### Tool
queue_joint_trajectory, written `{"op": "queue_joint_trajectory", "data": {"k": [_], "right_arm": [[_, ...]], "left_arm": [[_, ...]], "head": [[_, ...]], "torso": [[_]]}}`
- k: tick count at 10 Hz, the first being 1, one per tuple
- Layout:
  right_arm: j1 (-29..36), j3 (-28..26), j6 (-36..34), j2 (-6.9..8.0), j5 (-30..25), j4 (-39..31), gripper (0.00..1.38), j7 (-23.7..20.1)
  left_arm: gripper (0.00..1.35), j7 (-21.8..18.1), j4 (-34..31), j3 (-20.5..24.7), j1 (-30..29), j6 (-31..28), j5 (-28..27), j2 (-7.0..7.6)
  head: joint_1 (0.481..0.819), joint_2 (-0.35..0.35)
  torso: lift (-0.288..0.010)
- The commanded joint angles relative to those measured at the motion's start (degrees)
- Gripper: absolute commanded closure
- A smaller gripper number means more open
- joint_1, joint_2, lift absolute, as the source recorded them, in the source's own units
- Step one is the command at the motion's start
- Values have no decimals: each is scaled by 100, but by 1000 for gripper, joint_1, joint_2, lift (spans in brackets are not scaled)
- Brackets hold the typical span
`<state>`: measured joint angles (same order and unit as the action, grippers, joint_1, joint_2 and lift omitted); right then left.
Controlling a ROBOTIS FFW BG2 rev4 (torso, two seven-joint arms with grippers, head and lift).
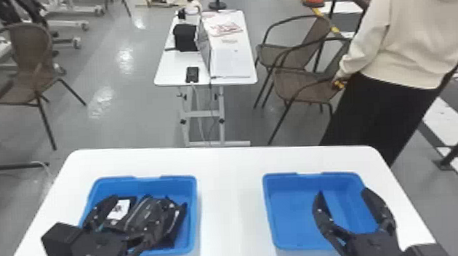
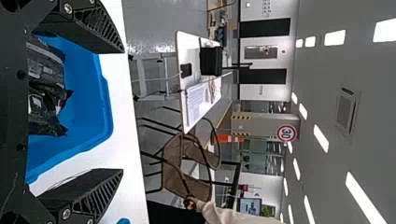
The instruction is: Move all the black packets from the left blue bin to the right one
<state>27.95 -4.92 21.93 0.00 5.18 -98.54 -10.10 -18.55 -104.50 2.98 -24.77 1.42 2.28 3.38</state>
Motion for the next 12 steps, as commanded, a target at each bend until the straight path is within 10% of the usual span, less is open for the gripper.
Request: {"op": "queue_joint_trajectory", "data": {"k": [1, 8, 12], "right_arm": [[0, 0, 4, 5, 0, 1, 122, 0], [0, 0, 4, 5, 35, 1, 124, 0], [-9, 26, 4, 5, 79, 28, 125, 0]], "left_arm": [[117, -8, 0, 1, 7, -11, -8, -12], [116, -52, 0, 19, 7, -134, -17, -30], [117, -52, -220, -16, 332, -1364, -553, -179]], "head": [[695, -61], [695, -63], [695, -64]], "torso": [[0], [0], [0]]}}
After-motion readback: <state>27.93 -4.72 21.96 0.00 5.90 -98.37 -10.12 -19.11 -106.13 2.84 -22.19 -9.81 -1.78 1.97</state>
